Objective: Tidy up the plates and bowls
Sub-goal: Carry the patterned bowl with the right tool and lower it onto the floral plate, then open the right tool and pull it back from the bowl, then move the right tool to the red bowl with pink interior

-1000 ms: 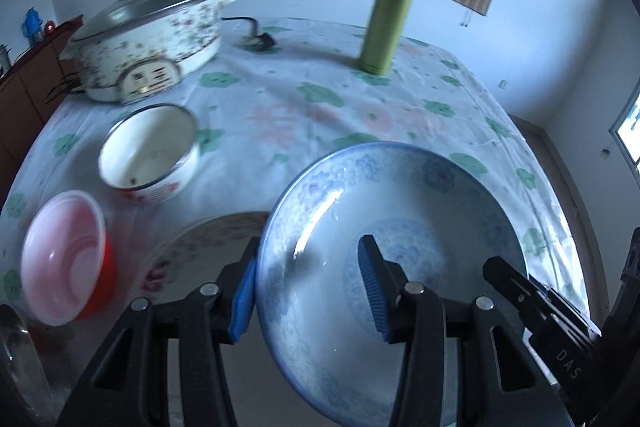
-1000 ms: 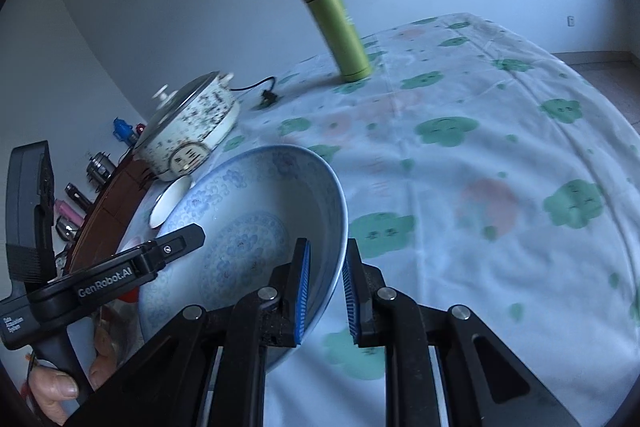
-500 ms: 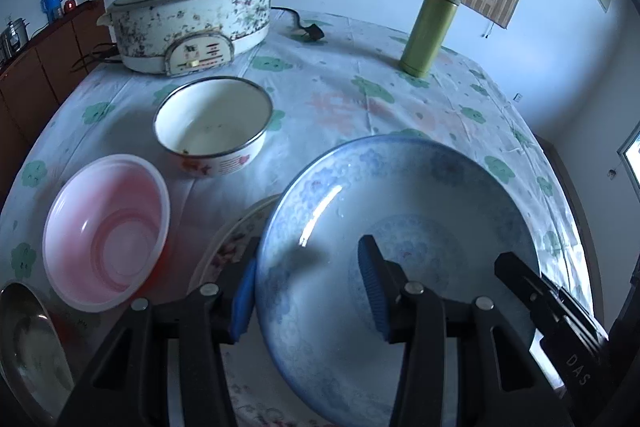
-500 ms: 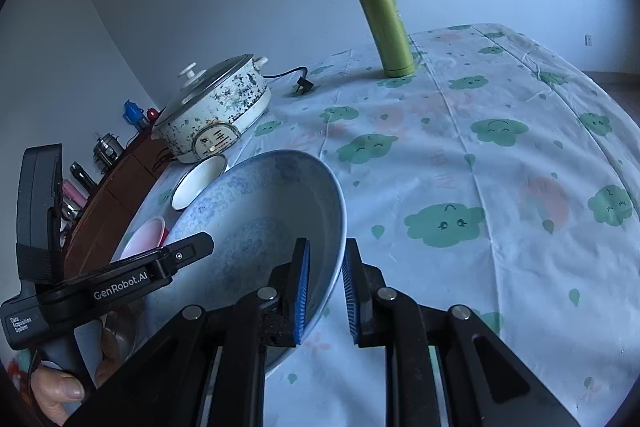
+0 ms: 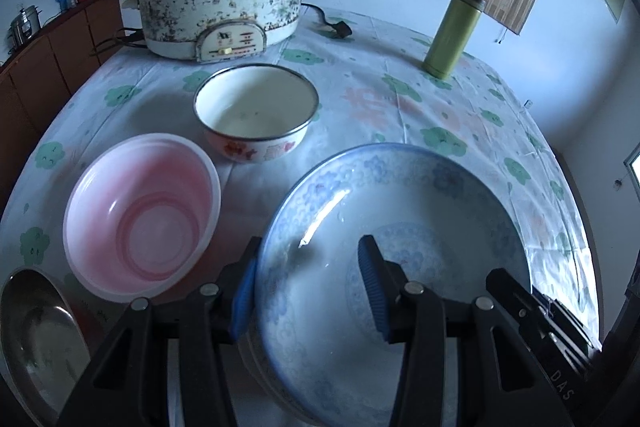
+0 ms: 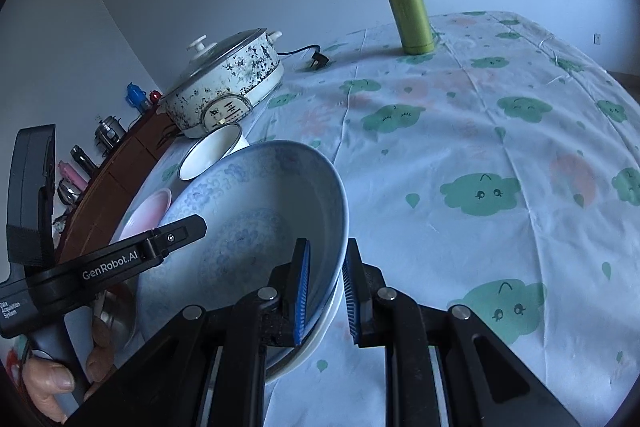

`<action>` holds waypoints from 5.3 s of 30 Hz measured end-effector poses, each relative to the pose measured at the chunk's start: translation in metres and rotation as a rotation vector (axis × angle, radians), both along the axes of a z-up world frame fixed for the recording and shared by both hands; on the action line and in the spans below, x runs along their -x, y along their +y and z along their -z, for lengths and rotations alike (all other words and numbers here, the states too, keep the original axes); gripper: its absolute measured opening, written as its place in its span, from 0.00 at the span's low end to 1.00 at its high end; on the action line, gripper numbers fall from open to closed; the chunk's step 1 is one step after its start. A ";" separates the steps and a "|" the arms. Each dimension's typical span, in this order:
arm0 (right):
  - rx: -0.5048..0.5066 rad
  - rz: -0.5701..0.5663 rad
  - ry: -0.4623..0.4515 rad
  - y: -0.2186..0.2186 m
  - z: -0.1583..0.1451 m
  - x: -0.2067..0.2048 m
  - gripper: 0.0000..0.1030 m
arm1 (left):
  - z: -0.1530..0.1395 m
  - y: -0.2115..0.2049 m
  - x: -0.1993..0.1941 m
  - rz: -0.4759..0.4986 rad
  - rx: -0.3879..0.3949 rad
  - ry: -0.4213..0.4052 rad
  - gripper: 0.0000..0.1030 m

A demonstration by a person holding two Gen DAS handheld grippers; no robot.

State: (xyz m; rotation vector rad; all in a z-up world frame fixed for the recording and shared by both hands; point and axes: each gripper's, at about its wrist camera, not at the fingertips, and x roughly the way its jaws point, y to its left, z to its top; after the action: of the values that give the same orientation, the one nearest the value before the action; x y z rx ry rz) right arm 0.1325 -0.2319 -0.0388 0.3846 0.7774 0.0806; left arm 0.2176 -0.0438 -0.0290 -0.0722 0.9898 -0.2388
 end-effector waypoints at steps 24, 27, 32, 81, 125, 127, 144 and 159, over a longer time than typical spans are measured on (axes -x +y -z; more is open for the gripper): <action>-0.014 -0.013 -0.018 0.008 0.008 0.015 0.23 | 0.005 0.004 0.020 -0.014 -0.143 -0.118 0.45; -0.011 -0.004 -0.031 0.009 0.008 0.018 0.23 | -0.002 -0.001 0.026 -0.013 -0.178 -0.163 0.45; 0.013 0.041 -0.109 0.005 0.001 0.031 0.23 | -0.014 -0.001 0.038 -0.020 -0.219 -0.250 0.52; 0.185 0.012 -0.321 0.083 -0.027 0.093 0.62 | -0.026 0.121 0.135 -0.137 -0.267 -0.474 1.00; 0.056 -0.336 -0.072 0.224 -0.003 0.019 0.71 | 0.002 0.245 0.073 -0.219 -0.160 -0.199 1.00; 0.035 -0.330 -0.046 0.222 0.003 0.015 0.71 | 0.003 0.245 0.070 -0.205 -0.157 -0.194 1.00; 0.019 -0.377 -0.133 0.222 -0.006 0.025 0.50 | 0.011 0.235 0.061 -0.161 -0.168 -0.166 1.00; -0.031 -0.251 -0.071 0.182 -0.037 -0.037 0.50 | -0.033 0.214 -0.009 -0.037 -0.152 -0.166 1.00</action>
State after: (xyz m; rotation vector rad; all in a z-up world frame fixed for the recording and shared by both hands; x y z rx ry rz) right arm 0.1699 -0.0500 -0.0017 0.3103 0.7515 0.3404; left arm 0.2269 0.1707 0.0045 0.0671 0.8383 -0.1328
